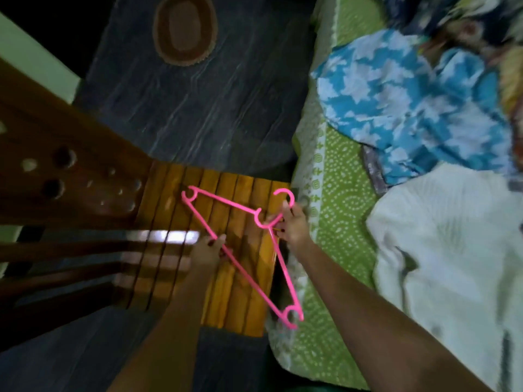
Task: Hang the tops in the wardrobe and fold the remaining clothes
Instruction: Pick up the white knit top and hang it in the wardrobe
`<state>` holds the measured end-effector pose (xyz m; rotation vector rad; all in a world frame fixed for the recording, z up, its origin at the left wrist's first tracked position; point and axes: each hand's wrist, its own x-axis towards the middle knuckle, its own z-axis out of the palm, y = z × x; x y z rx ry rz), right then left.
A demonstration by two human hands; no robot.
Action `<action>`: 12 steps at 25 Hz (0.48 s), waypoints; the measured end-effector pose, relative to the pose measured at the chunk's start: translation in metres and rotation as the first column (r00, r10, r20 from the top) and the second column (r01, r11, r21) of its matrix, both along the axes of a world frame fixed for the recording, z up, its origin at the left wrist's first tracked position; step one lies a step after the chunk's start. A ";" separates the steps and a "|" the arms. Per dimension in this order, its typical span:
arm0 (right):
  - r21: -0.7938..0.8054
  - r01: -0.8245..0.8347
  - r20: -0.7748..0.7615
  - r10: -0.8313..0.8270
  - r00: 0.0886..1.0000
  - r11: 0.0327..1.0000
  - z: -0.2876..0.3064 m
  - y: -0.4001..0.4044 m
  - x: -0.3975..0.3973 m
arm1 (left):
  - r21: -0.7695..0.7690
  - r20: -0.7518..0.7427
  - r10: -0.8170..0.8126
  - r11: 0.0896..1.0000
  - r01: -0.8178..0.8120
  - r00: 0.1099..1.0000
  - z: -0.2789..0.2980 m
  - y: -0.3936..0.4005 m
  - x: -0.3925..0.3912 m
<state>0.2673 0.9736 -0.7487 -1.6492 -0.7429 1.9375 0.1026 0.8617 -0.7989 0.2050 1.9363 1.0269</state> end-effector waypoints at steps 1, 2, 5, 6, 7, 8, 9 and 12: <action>0.024 0.015 -0.027 -0.014 1.000 1.000 0.011 0.012 0.030 | -0.006 0.135 0.029 1.000 -0.029 0.990 0.026 0.021 0.039; 0.037 0.033 -0.051 -0.031 0.998 0.999 0.022 0.023 0.061 | 0.014 0.225 -0.003 1.000 0.000 0.974 0.039 0.041 0.075; 0.117 0.024 0.069 -0.033 0.997 0.993 0.046 0.060 0.185 | 0.033 0.293 -0.100 0.995 0.095 0.951 0.071 0.109 0.199; 0.138 0.003 0.139 -0.022 0.990 0.990 0.051 0.069 0.230 | 0.050 0.286 -0.167 0.986 0.160 0.943 0.073 0.129 0.239; 0.144 0.005 0.179 -0.031 0.983 0.990 0.052 0.078 0.276 | 0.057 0.246 -0.250 0.968 0.244 0.936 0.078 0.148 0.276; 0.139 0.056 0.166 -0.079 0.983 0.989 0.052 0.086 0.321 | 0.098 0.205 -0.373 0.928 0.360 0.905 0.081 0.165 0.313; 0.129 0.138 0.132 -0.155 0.979 0.982 0.050 0.094 0.363 | 0.145 0.138 -0.497 0.866 0.479 0.857 0.080 0.182 0.347; 0.121 0.334 0.118 -0.347 0.930 0.935 0.028 0.117 0.469 | -0.070 -0.384 -0.858 0.395 0.916 0.340 0.064 0.239 0.416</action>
